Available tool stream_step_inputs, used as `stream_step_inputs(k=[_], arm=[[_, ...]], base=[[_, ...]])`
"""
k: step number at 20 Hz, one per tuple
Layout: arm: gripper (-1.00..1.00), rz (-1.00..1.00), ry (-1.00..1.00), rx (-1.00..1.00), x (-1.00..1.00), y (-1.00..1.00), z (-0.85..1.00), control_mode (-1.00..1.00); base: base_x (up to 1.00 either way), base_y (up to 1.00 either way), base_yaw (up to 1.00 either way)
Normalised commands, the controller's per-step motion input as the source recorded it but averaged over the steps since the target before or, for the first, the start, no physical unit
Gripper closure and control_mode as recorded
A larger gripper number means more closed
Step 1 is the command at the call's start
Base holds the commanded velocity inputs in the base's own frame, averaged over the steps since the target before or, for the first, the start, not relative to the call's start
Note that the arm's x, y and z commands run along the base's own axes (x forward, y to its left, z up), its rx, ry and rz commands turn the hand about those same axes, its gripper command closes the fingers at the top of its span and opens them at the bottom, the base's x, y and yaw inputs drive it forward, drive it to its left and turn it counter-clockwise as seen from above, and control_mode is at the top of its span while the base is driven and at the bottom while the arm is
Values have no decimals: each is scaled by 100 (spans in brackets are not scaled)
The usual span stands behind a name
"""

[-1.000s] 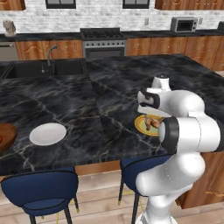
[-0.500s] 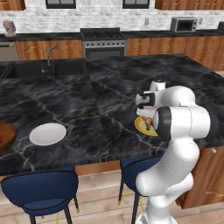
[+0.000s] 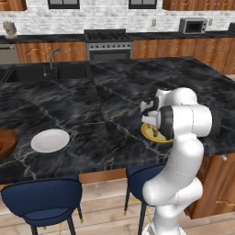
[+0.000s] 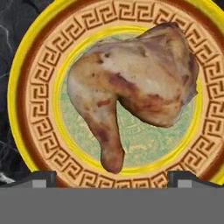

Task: Pick the chicken drumstick and tomato from their plates and place them in the bowl. Then put the bowl in the fridge.

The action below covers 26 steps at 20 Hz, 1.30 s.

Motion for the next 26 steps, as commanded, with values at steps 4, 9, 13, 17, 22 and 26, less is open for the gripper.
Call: stream_step_inputs(k=[4, 9, 13, 17, 22, 26], arm=[[-100, -8, 0, 0, 29, 0, -23, -100], [-100, -15, 10, 4, 14, -4, -17, -100], [-100, -20, 15, 9, 4, -3, -7, -100], [-100, -18, 8, 7, 11, 0, -8, -100], [-100, -13, 0, 1, 11, 0, -12, -100], [-100, -12, -1, 0, 6, 0, -18, -100]], base=[[0, 0, 0], [0, 0, 0], [0, 0, 0], [0, 0, 0], [0, 0, 0], [0, 0, 0]])
